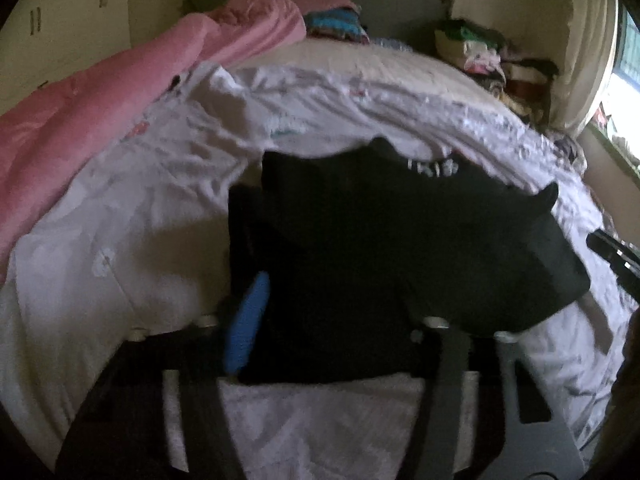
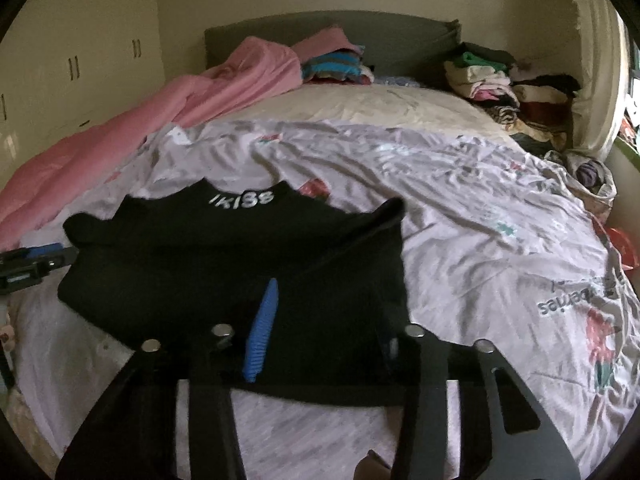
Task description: Fold small clothes
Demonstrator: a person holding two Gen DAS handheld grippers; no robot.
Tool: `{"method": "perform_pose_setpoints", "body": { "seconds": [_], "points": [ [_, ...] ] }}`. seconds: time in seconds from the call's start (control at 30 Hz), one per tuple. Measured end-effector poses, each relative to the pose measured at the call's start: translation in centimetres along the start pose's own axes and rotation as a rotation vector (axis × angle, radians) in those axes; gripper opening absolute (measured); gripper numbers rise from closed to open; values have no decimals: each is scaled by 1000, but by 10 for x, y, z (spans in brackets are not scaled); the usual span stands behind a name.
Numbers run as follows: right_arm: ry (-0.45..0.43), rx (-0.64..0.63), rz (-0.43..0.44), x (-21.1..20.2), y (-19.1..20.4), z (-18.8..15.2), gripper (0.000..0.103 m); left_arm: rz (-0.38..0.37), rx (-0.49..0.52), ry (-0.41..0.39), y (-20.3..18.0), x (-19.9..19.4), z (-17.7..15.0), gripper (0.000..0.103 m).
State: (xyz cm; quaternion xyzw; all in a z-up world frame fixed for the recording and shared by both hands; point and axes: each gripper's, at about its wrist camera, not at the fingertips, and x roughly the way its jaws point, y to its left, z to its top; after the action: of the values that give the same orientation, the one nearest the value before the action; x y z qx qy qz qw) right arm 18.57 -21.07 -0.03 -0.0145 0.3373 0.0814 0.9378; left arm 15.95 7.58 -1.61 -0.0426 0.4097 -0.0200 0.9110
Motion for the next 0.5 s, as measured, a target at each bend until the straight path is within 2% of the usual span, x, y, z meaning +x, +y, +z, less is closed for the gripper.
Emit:
{"method": "perform_pose_setpoints", "body": {
  "seconds": [0.07,0.13,0.37,0.5],
  "points": [
    [16,-13,10,3,4,-4,25,-7,3,29,0,6,-4,28],
    [32,-21,17,6,7,-8,22,5,5,45,1,11,-7,19],
    [80,-39,8,23,11,-12,19,63,-36,36,19,16,-4,18],
    [145,-33,-6,52,6,-8,19,83,-50,44,26,24,5,18]
  ]
}}
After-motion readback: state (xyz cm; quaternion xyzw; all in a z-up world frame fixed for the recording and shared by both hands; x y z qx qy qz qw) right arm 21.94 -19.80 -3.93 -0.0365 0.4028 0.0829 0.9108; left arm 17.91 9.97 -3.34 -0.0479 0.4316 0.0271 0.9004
